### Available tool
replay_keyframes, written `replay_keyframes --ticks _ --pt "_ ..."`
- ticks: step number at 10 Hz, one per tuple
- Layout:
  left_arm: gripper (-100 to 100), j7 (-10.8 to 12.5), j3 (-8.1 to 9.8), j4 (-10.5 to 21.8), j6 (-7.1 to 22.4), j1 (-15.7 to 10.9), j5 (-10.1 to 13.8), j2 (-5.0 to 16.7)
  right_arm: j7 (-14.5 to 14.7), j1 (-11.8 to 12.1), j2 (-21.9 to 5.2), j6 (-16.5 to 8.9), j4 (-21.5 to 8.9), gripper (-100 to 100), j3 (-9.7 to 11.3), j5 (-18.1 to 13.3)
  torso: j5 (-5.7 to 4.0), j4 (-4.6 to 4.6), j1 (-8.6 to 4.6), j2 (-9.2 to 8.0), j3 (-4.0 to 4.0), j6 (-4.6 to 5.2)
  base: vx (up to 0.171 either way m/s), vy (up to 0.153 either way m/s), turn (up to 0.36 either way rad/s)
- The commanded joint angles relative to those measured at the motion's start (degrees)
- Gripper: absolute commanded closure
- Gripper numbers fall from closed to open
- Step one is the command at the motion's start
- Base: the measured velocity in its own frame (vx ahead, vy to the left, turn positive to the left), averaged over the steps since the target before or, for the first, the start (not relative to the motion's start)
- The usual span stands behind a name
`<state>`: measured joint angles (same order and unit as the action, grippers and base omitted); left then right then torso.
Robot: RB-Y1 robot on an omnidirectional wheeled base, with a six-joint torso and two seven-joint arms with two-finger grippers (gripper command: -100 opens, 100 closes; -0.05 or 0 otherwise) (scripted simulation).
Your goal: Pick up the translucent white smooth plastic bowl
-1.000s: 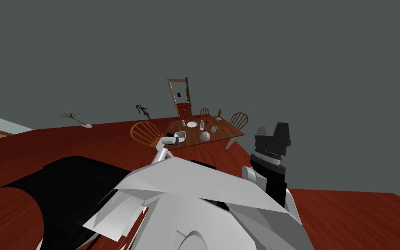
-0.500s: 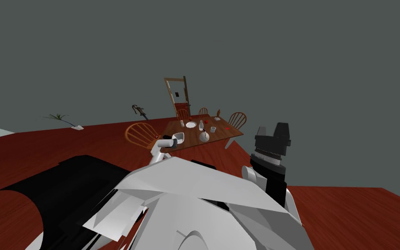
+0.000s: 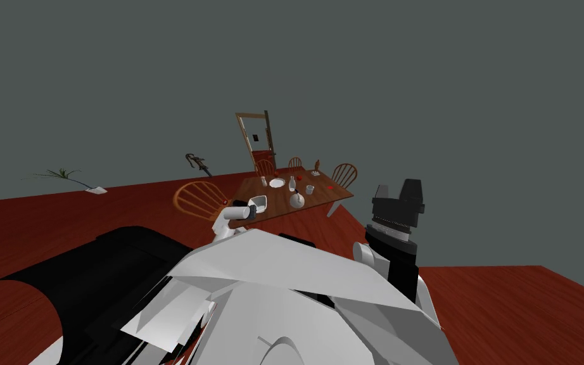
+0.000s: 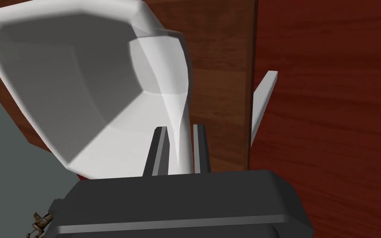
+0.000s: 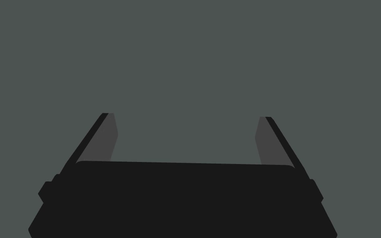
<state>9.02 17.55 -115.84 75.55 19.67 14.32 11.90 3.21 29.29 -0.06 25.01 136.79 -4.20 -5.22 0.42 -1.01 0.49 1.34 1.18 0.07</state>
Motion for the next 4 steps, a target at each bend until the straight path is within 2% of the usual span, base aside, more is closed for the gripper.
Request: replay_keyframes --ticks 1,2,3,4 --pt "100 0.08 -0.06 -2.86 0.14 1.0 -0.12 -0.09 0.0 0.0 0.0 0.0 0.0 0 0.0 0.0 0.0 0.0 0.0 0.0 0.0 0.0 -0.006 0.001 0.016" --pt "100 0.08 -0.06 -4.15 0.14 1.0 -0.12 -0.09 0.0 0.0 0.0 0.0 0.0 0 0.0 0.0 -0.04 0.06 -0.08 -0.06 -0.06 0.05 -0.008 -0.002 -0.002" --pt "100 0.12 -0.04 -2.91 0.28 0.69 -0.13 0.0 0.0 0.0 0.0 0.0 0.0 0 0.0 0.0 -0.07 0.09 -0.11 -0.08 -0.08 0.07 0.0 0.0 0.0" --pt "0 0.1 -0.01 -3.01 0.22 0.64 -0.1 0.03 0.0 0.0 0.0 0.0 0.0 0 0.0 0.0 -0.06 0.08 -0.12 -0.09 -0.08 0.05 0.0 0.0 0.0"
